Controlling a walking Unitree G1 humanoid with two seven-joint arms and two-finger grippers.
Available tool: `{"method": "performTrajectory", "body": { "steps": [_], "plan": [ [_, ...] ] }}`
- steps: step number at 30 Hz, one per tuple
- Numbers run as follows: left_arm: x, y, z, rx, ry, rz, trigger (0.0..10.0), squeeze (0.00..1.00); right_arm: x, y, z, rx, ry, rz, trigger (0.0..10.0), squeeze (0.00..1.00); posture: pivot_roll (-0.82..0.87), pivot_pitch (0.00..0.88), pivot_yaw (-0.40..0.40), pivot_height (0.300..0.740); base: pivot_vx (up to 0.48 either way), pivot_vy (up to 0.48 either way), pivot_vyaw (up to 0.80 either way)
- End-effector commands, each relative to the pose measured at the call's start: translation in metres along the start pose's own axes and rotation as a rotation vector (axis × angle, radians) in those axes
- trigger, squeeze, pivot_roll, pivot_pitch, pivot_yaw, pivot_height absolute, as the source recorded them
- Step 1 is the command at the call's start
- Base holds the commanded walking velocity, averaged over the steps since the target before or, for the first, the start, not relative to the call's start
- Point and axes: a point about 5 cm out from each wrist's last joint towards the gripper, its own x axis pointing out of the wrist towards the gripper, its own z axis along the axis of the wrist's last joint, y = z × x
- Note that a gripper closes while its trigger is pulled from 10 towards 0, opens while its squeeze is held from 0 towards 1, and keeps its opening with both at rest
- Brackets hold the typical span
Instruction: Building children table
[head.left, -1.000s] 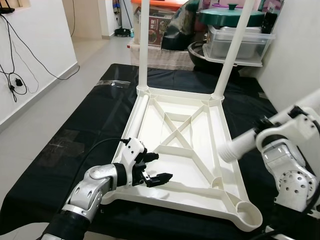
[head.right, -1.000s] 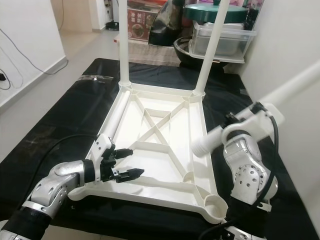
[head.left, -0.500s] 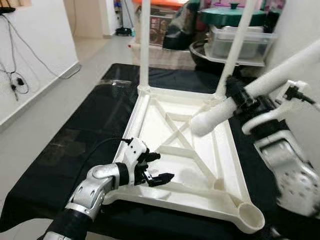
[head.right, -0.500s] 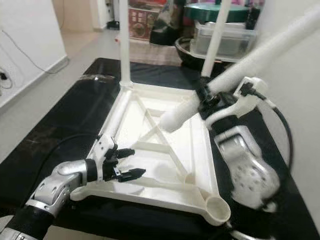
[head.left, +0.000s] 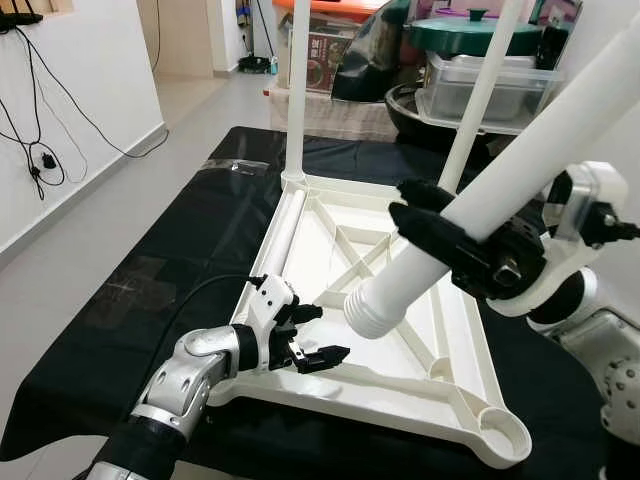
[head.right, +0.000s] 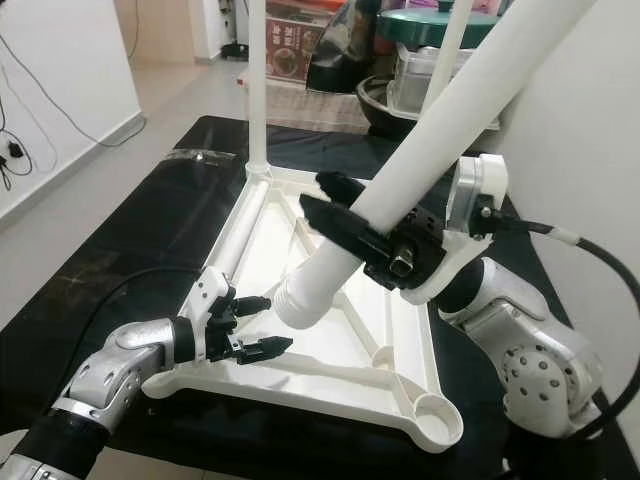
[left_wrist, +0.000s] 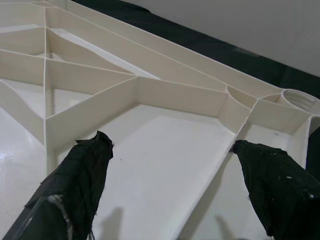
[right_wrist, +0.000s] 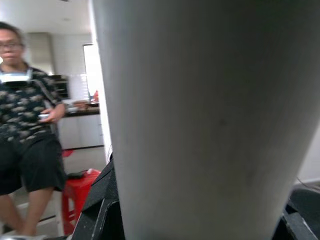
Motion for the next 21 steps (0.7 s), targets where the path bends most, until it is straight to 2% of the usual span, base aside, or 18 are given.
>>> {"method": "performTrajectory", "body": {
  "steps": [1,3,6,9,12,13,15,21],
  "plan": [
    [0.001,-0.004,0.000,-0.009,-0.004,-0.027,10.0,0.00,0.003,0.003,-0.001,0.002,0.011,0.048,0.0,0.00,0.14,0.000,-0.116,0.740,0.000,0.000,0.00],
    [-0.001,-0.006,0.002,-0.019,-0.008,-0.051,10.0,0.00,0.002,0.004,-0.003,0.006,0.029,0.065,0.0,0.00,0.15,0.000,-0.118,0.740,0.000,0.000,0.00],
    [-0.008,-0.014,0.001,-0.036,0.014,-0.160,10.0,0.00,-0.003,0.003,-0.011,0.023,0.091,0.105,0.0,0.00,0.15,0.000,-0.118,0.740,0.000,0.000,0.00],
    [-0.010,-0.017,0.001,-0.034,0.023,-0.198,10.0,0.00,-0.003,0.001,-0.012,0.030,0.102,0.113,0.0,0.00,0.15,0.000,-0.118,0.740,0.000,0.000,0.00],
    [-0.014,-0.028,0.009,-0.041,0.020,-0.335,10.0,0.00,-0.003,-0.004,-0.017,0.036,0.146,0.149,0.0,0.00,0.15,0.000,-0.113,0.740,0.000,0.000,0.00],
    [-0.014,-0.028,0.009,-0.041,0.020,-0.335,10.0,0.00,-0.003,-0.004,-0.017,0.036,0.146,0.149,0.0,0.00,0.15,0.000,-0.113,0.740,0.000,0.000,0.00],
    [-0.015,-0.033,0.012,-0.020,0.035,-0.406,10.0,0.00,-0.001,-0.008,-0.019,0.041,0.162,0.162,0.0,0.00,0.15,0.000,-0.113,0.740,0.000,0.000,0.00],
    [-0.013,-0.035,0.023,0.011,0.032,-0.481,10.0,0.00,0.004,-0.009,-0.027,0.061,0.181,0.191,0.0,0.00,0.15,0.000,-0.111,0.740,0.000,0.000,0.00]
  ]
}}
